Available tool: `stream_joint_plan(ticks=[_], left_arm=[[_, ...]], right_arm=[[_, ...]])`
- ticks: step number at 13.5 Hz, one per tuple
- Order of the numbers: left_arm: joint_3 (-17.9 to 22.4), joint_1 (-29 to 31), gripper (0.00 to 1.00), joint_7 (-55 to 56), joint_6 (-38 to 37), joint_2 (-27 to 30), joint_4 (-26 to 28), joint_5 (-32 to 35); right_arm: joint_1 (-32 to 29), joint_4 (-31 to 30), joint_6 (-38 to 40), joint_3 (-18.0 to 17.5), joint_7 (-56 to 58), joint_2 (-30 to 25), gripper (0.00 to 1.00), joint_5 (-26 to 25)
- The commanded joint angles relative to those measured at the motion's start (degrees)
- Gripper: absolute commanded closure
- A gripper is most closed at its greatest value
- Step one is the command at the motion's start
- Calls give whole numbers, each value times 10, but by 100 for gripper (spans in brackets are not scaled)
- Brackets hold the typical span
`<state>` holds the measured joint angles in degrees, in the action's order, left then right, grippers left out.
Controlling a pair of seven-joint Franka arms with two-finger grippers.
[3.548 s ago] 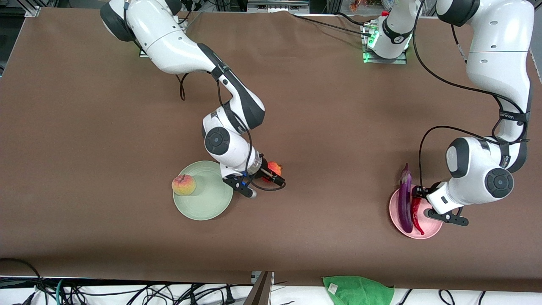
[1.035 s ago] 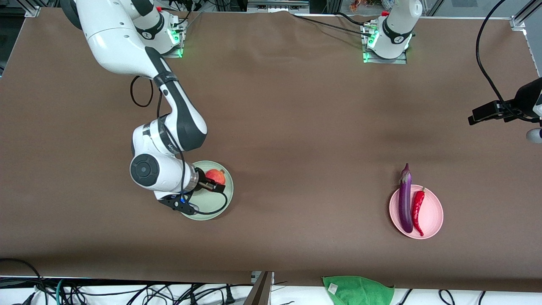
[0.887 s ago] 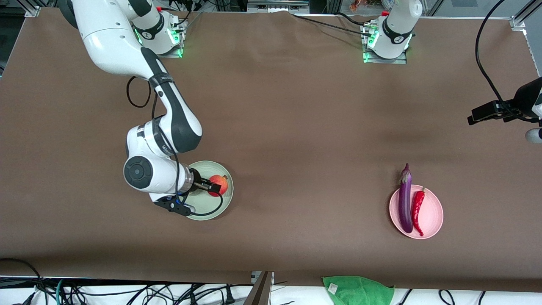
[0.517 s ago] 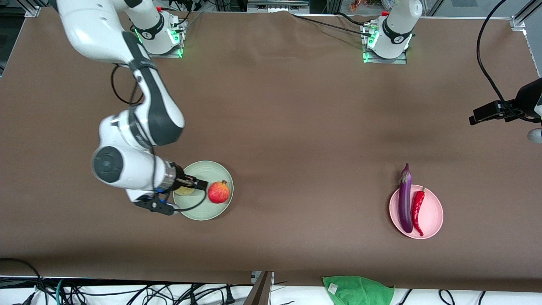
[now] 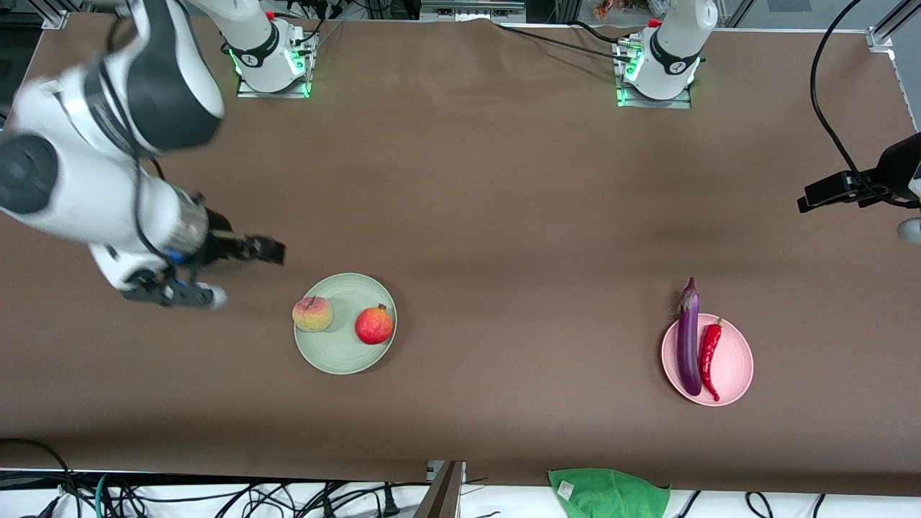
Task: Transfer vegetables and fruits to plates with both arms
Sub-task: 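Lower the apple onto the green plate beside the peach and open the right gripper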
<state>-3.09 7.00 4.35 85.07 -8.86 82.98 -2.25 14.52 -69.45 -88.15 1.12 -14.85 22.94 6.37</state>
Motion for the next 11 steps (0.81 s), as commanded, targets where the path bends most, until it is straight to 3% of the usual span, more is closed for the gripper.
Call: stream_joint_plan(ticks=[1,4,6,11], left_arm=[[-3,-1,0,7,-5,-5,-11,12],[-3,-2,0,7,-5,-5,-11,12],[-3,-1,0,7,-5,-5,-11,12],[-3,0,0,9,-5,-8,-11,10]], right_arm=[[-3,-135,-21,33,94,-102,0,-6],[-50,-296,-61,37,160,-225,0,-6],[-57,-307,-56,51,178,-242,0,-8],[-52,-281,-36,49,173,-227,0,-73]])
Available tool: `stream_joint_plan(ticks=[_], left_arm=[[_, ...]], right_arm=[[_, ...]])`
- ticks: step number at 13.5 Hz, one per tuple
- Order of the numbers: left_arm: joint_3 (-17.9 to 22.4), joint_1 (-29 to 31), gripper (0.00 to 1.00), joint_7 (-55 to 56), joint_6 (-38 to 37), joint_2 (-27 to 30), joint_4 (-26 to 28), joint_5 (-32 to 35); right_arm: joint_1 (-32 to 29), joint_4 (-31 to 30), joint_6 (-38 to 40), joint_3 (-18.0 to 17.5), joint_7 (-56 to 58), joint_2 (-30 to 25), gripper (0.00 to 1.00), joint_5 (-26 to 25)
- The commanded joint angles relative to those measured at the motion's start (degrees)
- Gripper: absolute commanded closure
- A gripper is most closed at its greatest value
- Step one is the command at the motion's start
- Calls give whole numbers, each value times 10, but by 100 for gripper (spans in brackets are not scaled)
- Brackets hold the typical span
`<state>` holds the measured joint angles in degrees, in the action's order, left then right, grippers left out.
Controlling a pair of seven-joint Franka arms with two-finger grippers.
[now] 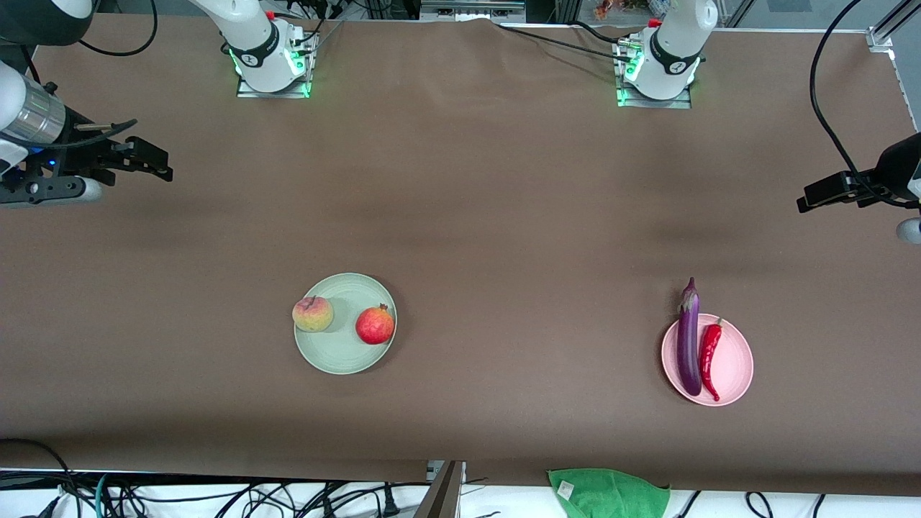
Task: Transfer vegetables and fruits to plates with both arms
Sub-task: 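Lower the apple onto the green plate beside the peach and open the right gripper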
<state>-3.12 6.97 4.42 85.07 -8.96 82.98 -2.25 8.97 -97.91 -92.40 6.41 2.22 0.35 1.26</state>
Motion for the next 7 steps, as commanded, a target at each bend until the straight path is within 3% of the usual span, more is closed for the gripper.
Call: stream_joint_plan(ticks=[1,7], left_arm=[[-2,1,0,9,-5,-7,-12,10],[0,1,0,5,-5,-11,-12,11]], right_arm=[[3,10,11,-5,8,0,0,-29],[0,41,12,-4,5,16,0,-32]])
